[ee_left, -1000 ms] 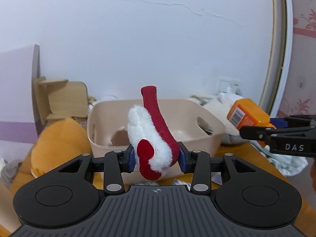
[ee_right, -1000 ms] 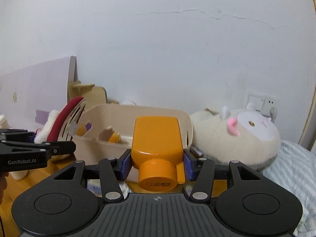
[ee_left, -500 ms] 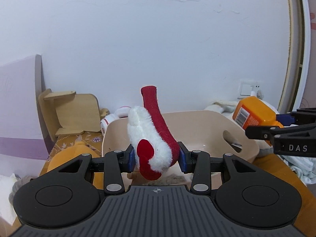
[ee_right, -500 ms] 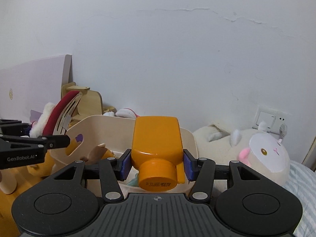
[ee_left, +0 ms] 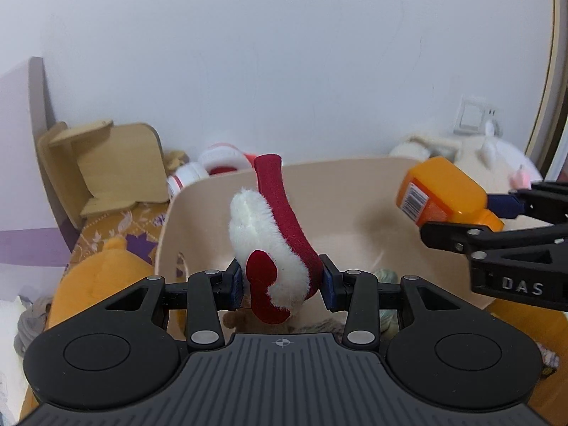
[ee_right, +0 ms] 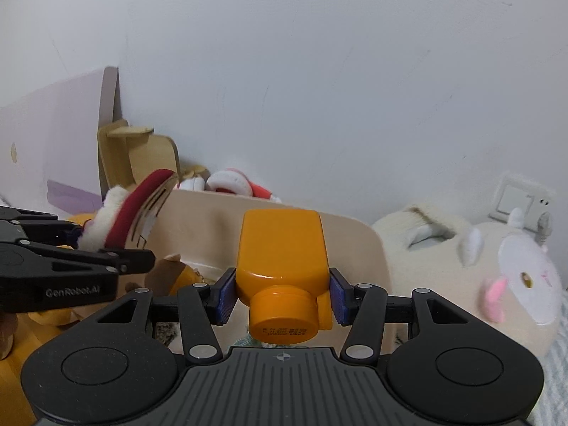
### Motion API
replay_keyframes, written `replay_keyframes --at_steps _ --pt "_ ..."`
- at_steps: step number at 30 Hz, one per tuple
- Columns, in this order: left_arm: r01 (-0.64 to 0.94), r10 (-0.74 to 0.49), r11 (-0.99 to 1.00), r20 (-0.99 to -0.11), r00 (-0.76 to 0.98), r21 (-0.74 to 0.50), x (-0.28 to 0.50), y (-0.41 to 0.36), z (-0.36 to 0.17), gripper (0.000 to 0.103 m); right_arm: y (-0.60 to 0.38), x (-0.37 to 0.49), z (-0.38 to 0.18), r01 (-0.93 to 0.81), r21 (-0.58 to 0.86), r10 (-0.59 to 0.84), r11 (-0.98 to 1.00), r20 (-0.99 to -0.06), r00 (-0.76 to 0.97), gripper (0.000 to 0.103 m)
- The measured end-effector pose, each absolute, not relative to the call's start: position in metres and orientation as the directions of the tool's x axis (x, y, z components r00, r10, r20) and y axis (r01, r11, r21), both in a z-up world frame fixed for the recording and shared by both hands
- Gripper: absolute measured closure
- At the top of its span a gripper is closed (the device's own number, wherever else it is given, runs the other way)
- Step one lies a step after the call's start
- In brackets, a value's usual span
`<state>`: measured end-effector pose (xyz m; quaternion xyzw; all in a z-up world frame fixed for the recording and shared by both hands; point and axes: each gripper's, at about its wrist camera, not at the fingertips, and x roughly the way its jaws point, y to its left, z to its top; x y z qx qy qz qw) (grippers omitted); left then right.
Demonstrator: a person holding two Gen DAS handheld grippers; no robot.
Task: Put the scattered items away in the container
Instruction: 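Lift and carry orange bottle and red-white plush over the container with both tools, then open right tool releasing orange bottle while left tool releases red-white plush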
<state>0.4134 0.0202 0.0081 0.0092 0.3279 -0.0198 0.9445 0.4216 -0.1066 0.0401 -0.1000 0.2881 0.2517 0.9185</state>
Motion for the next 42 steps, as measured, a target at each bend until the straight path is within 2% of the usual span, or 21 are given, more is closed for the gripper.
replay_keyframes --at_steps 8,21,27,28,29,31,32,34,37,42 --pt "0.068 -0.041 0.998 -0.719 0.694 0.009 0.441 0.015 -0.008 0.06 -0.084 0.45 0.011 -0.541 -0.091 0.345 0.836 -0.679 0.648 0.054" --pt "0.061 0.008 0.996 -0.768 0.64 0.061 0.452 0.017 -0.024 0.055 -0.081 0.459 -0.012 -0.551 -0.145 0.28 0.821 -0.739 0.612 0.054" --pt "0.062 -0.015 0.998 -0.764 0.645 0.033 0.445 0.016 -0.024 0.044 -0.079 0.456 -0.013 -0.556 -0.163 0.269 0.815 -0.743 0.613 0.054" --pt "0.065 -0.018 0.997 -0.761 0.648 0.031 0.444 0.015 -0.023 0.041 -0.079 0.456 -0.012 -0.555 -0.159 0.271 0.817 -0.743 0.612 0.052" --pt "0.068 -0.021 0.997 -0.758 0.652 0.03 0.442 0.014 -0.022 0.038 -0.079 0.456 -0.011 -0.552 -0.159 0.27 0.819 -0.741 0.614 0.044" --pt "0.073 -0.026 0.997 -0.751 0.66 0.03 0.438 0.012 -0.02 0.035 -0.083 0.453 -0.007 -0.542 -0.159 0.273 0.825 -0.727 0.63 0.037" --pt "0.073 -0.026 0.997 -0.748 0.663 0.03 0.436 0.011 -0.018 0.035 -0.084 0.452 -0.005 -0.537 -0.157 0.275 0.829 -0.721 0.636 0.031" --pt "0.073 -0.026 0.997 -0.742 0.67 0.031 0.432 0.009 -0.015 0.033 -0.089 0.449 0.001 -0.527 -0.158 0.276 0.835 -0.708 0.65 0.028" --pt "0.061 -0.002 0.997 -0.717 0.697 0.056 0.423 0.009 -0.008 0.024 -0.099 0.443 0.012 -0.516 -0.142 0.293 0.845 -0.684 0.668 0.025" --pt "0.051 -0.012 0.998 -0.679 0.734 0.037 0.403 0.018 0.006 0.022 -0.118 0.428 0.033 -0.49 -0.114 0.322 0.864 -0.622 0.714 0.017"
